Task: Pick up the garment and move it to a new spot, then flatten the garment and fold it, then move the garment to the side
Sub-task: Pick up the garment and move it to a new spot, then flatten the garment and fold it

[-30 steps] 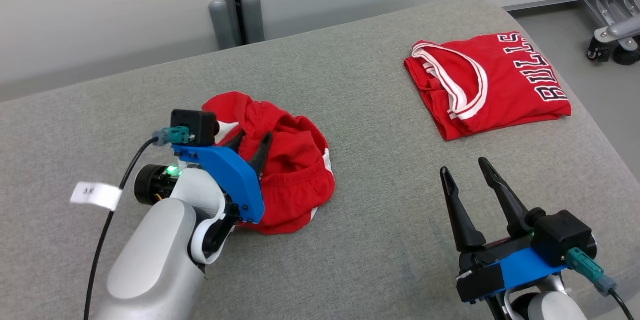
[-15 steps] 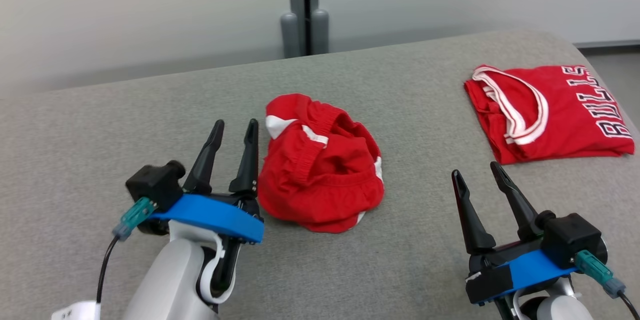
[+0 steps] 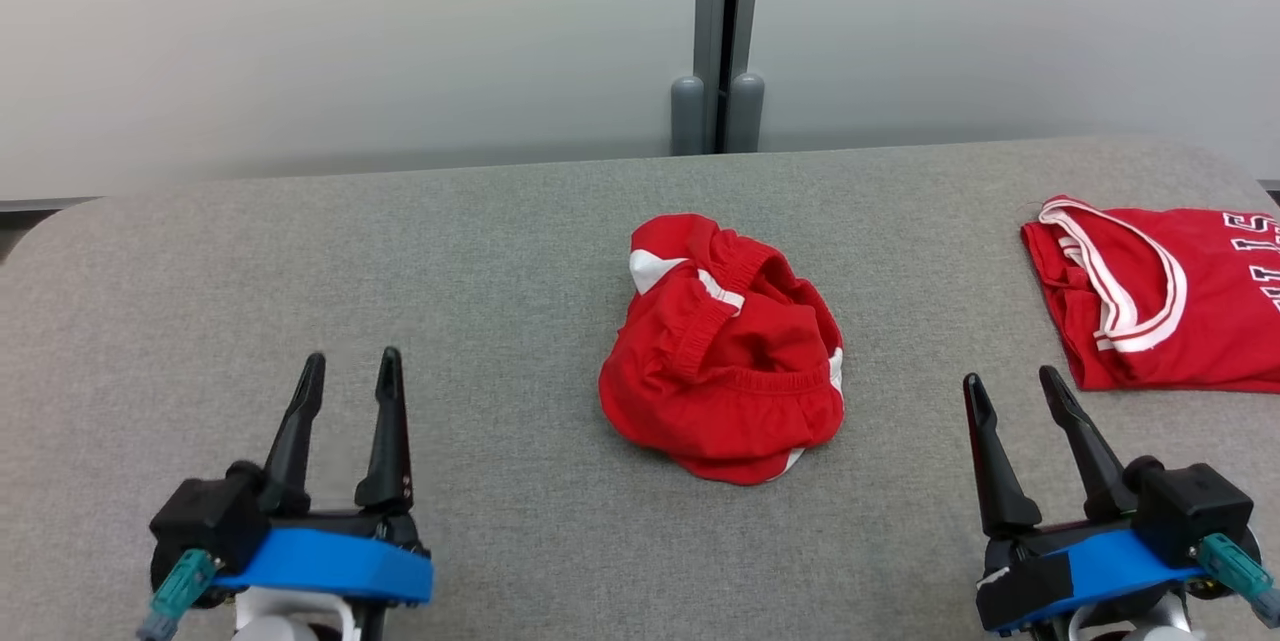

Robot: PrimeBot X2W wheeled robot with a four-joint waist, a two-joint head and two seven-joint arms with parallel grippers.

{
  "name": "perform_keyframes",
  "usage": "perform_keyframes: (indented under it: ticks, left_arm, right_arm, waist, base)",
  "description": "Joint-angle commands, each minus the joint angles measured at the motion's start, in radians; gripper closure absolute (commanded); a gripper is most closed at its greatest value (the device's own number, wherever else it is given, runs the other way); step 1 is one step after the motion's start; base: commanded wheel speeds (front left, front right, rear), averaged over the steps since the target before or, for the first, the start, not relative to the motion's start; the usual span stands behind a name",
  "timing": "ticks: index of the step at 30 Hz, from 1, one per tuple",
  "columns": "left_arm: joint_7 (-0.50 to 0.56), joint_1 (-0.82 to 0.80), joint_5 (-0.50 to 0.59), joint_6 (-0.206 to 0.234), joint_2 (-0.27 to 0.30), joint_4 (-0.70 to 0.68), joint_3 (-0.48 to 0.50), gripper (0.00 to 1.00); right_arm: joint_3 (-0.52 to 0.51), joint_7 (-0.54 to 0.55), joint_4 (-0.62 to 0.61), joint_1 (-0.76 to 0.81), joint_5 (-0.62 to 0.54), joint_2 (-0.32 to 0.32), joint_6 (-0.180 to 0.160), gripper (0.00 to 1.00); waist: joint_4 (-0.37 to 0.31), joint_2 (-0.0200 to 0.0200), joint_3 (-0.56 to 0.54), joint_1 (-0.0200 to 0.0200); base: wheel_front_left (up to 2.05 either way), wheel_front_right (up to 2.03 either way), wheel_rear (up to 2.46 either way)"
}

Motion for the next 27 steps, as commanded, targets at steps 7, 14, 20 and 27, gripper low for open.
perform_keyframes:
  ticks: [7, 14, 20, 27]
  left_arm:
    - [-0.004, 0.105, 0.060, 0.015, 0.033, 0.029, 0.072, 0.00]
    - [-0.004, 0.140, 0.071, 0.027, 0.046, 0.053, 0.092, 0.00]
    - [-0.004, 0.154, 0.071, 0.033, 0.040, 0.037, 0.108, 0.00]
    - [-0.004, 0.165, 0.074, 0.030, 0.033, 0.040, 0.093, 0.00]
  right_arm:
    - [-0.019, -0.004, 0.031, 0.035, -0.009, 0.000, 0.000, 0.00]
    - [-0.023, 0.007, 0.028, 0.056, -0.012, 0.000, 0.000, 0.00]
    - [-0.032, 0.009, 0.022, 0.065, -0.003, 0.000, 0.000, 0.00]
    - [-0.031, 0.007, 0.026, 0.067, 0.005, 0.000, 0.000, 0.00]
  waist:
    - [0.014, 0.0000, -0.016, 0.0002]
    - [0.012, 0.0000, -0.024, 0.0002]
    - [0.013, 0.0000, -0.027, 0.0002]
    - [0.013, 0.0000, -0.027, 0.0002]
  base:
    - [0.00, 0.00, 0.00]
    - [0.00, 0.00, 0.00]
    - [0.00, 0.00, 0.00]
    - [0.00, 0.00, 0.00]
